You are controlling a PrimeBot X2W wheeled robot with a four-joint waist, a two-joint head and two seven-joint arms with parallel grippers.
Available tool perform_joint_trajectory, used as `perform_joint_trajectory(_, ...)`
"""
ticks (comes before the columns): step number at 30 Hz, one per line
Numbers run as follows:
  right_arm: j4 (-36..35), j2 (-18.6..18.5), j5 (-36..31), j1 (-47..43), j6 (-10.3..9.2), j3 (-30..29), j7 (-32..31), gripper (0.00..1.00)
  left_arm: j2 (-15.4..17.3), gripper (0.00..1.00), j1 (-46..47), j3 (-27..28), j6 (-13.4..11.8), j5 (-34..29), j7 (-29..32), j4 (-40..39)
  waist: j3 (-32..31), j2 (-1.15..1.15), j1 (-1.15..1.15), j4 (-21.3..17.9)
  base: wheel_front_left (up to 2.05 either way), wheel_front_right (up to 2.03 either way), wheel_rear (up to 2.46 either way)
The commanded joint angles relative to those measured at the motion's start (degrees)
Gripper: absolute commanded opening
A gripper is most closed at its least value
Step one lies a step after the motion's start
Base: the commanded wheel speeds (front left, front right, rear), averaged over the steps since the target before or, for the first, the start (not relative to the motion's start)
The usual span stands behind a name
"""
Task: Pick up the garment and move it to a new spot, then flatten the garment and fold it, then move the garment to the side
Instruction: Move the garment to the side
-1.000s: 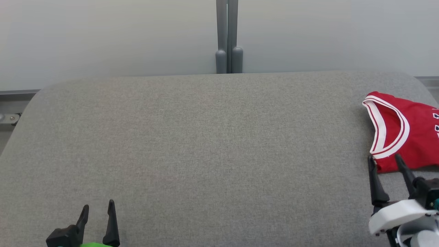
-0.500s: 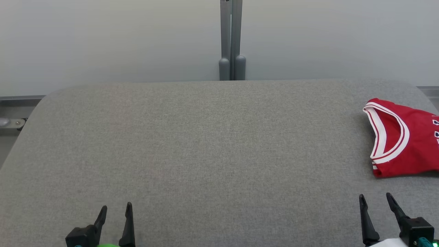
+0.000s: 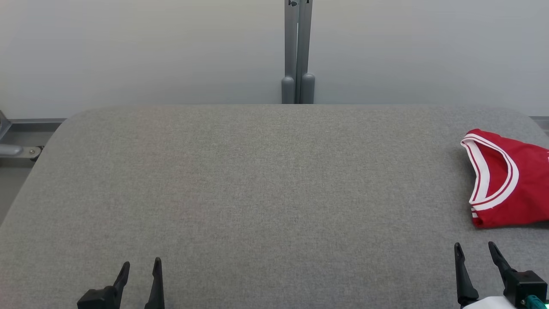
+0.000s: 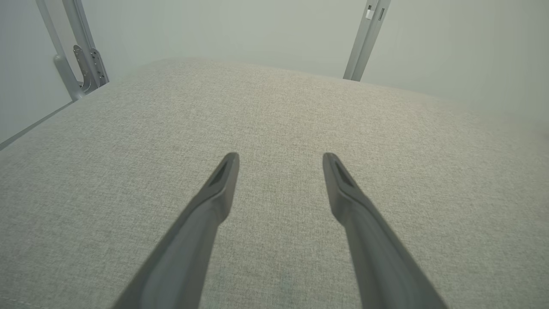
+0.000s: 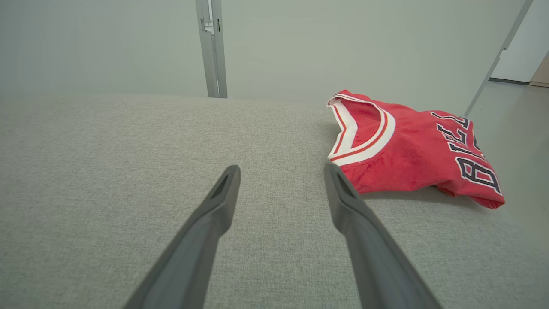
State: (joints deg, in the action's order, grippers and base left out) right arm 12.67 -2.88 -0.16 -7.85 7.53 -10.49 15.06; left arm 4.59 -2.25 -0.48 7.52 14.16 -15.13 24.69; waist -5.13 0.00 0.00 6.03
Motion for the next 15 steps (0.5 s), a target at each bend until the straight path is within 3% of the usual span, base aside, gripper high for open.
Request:
perform_joint_trajectory(1,-0.3,0.0,-0.5,0.7,-0.09,-0.2,0.1,1.00,0.5,1.00,-0.7,0.0,-0.1,0.3,0.0,-0.3,-0.1,0.00,0.00,0.2,0.00,0.00,0.00)
perform_joint_trajectory(15,-0.7,-0.1,-0.6,0.6,-0.09,0.2,0.1,1.00,0.7,1.00,-0.9,0.2,-0.1,0.7,0.0,-0.6,-0.4,0.00,0.00,0.8,0.00,0.00,0.00)
